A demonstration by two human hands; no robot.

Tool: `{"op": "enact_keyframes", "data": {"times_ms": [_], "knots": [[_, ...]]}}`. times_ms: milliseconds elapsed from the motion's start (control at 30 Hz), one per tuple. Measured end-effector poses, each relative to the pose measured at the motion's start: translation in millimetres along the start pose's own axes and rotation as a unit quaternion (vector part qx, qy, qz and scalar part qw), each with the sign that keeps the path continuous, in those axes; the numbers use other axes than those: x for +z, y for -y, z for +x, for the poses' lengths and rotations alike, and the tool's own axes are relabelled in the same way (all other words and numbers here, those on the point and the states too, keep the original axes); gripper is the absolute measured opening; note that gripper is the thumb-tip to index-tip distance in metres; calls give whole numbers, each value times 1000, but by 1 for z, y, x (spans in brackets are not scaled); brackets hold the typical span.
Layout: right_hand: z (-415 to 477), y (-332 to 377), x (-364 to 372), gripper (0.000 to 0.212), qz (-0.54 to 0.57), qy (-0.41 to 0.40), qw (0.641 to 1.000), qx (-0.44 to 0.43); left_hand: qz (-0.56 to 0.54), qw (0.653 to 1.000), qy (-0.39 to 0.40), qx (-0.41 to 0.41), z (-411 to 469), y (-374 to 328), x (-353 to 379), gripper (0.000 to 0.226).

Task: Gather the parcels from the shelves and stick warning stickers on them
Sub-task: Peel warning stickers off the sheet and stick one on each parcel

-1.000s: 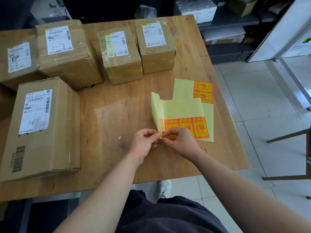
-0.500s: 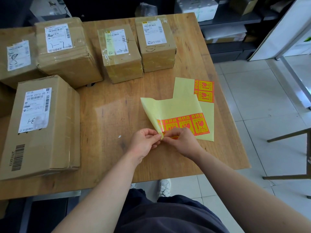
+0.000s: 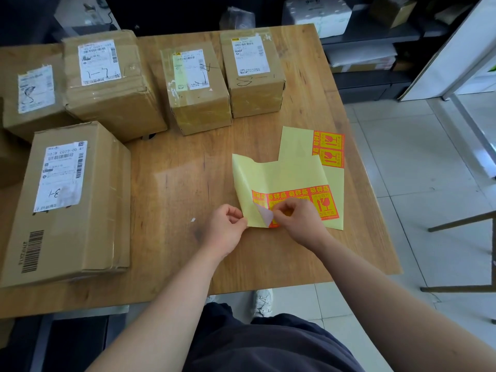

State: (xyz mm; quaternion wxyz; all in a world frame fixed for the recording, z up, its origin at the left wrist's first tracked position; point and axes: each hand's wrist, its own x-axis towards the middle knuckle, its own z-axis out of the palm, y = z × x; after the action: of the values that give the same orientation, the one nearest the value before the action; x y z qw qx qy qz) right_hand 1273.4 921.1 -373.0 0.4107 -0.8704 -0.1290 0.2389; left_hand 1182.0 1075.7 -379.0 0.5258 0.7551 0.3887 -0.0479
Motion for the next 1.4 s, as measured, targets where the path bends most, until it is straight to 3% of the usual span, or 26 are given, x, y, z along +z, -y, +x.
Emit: {"op": "enact_keyframes", "data": {"times_ms": [100,233,667,833,933,1033,1100,1200,1400], "knots": [[3,0,-5,11,0,-4,1000,8,94,994,-34,44,-4,-5,-1,26],[5,1,-10,13,4,-5,1000,22,185,975,-23,119,-6,-4,2,29],[8,-1,-30,16,101,-27,992,73,334,936,0,109,2,-12,0,39],[4,4,-29,16,115,-12,993,41,390,904,5,175,14,-15,4,33],[3,8,-31,17,137,2,990,23,298,935,65,179,18,-26,8,36],[0,9,-33,16,140,24,990,1,180,975,75,108,18,-44,9,31],[-1,10,-32,14,124,42,991,-9,101,989,94,48,21,-52,11,44],[0,9,-28,13,92,58,994,-10,-7,995,103,0,21,-53,13,54],[0,5,-26,9,41,49,998,-9,-180,979,86,-47,12,-50,13,45]]}}
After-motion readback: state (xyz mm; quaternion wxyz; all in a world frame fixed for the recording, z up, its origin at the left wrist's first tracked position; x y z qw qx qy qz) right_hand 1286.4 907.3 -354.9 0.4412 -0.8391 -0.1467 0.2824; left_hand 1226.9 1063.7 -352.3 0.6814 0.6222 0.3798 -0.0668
